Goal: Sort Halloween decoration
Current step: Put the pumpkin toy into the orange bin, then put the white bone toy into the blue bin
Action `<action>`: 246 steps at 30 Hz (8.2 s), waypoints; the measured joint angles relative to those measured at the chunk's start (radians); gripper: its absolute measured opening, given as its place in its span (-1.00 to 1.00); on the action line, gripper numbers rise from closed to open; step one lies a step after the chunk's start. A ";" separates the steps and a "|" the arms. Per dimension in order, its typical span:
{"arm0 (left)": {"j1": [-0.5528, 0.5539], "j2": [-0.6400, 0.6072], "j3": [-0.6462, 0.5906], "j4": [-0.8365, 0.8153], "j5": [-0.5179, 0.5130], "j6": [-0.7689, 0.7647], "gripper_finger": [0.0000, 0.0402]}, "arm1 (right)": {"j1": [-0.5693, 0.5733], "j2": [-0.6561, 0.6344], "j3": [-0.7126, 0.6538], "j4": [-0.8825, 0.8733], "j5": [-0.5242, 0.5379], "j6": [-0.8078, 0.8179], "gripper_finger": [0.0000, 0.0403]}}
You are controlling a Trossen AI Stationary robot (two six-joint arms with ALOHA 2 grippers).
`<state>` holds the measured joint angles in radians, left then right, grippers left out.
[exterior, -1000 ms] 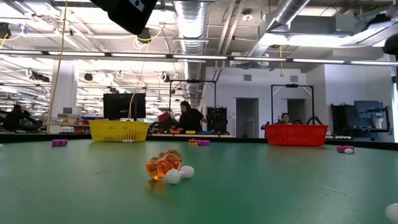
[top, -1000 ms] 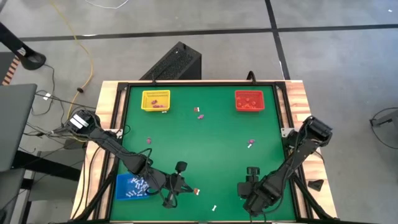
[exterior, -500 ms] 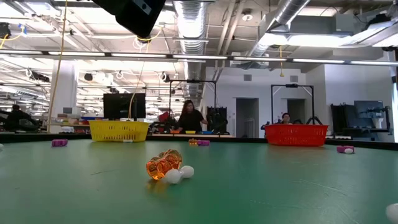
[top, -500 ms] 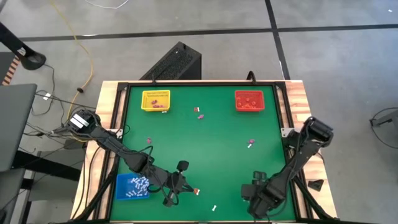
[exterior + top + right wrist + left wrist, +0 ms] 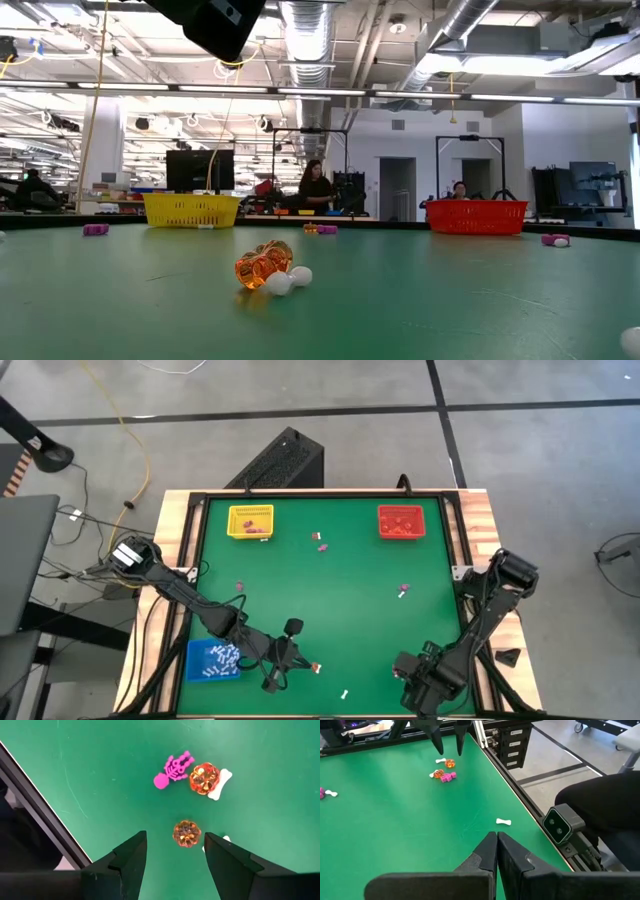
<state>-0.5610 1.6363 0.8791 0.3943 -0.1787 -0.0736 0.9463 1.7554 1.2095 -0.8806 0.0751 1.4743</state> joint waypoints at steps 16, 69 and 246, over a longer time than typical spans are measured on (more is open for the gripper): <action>0.000 0.000 0.000 -0.019 0.039 -0.002 -1.00 | 0.007 0.002 -0.112 0.115 -0.001 0.019 0.13; 0.002 0.000 -0.001 -0.041 0.042 0.022 -1.00 | -0.039 0.092 -0.023 0.048 -0.107 -0.113 -0.10; -0.178 0.152 0.018 0.103 -0.360 -0.475 -1.00 | -0.142 -0.710 -0.546 1.102 0.648 -1.155 0.09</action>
<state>-0.7386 1.7879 0.8972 0.4971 -0.5386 -0.5491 0.8044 1.0456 0.6638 0.2216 0.7229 0.3195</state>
